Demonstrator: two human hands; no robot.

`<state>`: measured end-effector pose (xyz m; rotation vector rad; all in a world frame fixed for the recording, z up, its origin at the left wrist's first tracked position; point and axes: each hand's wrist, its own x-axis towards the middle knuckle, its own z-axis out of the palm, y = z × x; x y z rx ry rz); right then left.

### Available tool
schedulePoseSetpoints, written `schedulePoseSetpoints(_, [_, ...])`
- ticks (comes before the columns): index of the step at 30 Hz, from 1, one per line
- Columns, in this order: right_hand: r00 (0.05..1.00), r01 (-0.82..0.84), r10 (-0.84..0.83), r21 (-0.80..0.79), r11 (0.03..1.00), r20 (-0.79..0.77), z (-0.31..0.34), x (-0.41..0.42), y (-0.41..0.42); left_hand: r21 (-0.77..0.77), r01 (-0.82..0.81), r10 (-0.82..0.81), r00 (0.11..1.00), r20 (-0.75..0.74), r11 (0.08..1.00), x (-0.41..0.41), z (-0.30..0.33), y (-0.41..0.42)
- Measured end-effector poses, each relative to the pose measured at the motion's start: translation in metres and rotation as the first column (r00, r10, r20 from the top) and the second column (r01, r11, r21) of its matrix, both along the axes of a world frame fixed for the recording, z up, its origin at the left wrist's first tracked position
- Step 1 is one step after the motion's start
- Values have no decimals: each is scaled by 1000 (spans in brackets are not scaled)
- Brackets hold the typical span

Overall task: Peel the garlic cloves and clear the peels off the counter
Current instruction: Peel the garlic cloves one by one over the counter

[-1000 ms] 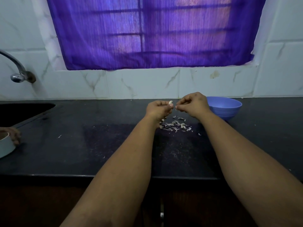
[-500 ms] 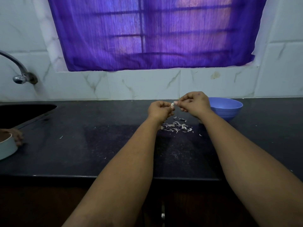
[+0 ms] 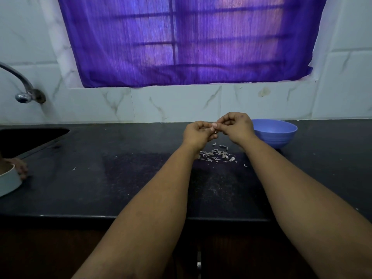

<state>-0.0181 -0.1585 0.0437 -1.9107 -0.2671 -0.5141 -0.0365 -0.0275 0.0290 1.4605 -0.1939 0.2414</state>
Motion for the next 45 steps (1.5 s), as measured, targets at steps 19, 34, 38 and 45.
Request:
schedulePoseSetpoints(19, [992,-127,126,-80,989,-15,-5,8,2,25,-28,28,1000,-9,999,0,1,-1])
schedulePoseSetpoints(34, [998,-15,30,-293,956,50,-2,3,9,-26,2,-4,998,-64,1000,4,3,-7])
schedulePoseSetpoints(38, [996,1,19,-237,971,82,-2,4,10,-158,49,-60,996,-71,986,2,5,-7])
schedulePoseSetpoints(45, [989,64,-32,-223,973,143,0,2,8,-274,11,-38,995,-96,962,4,8,-4])
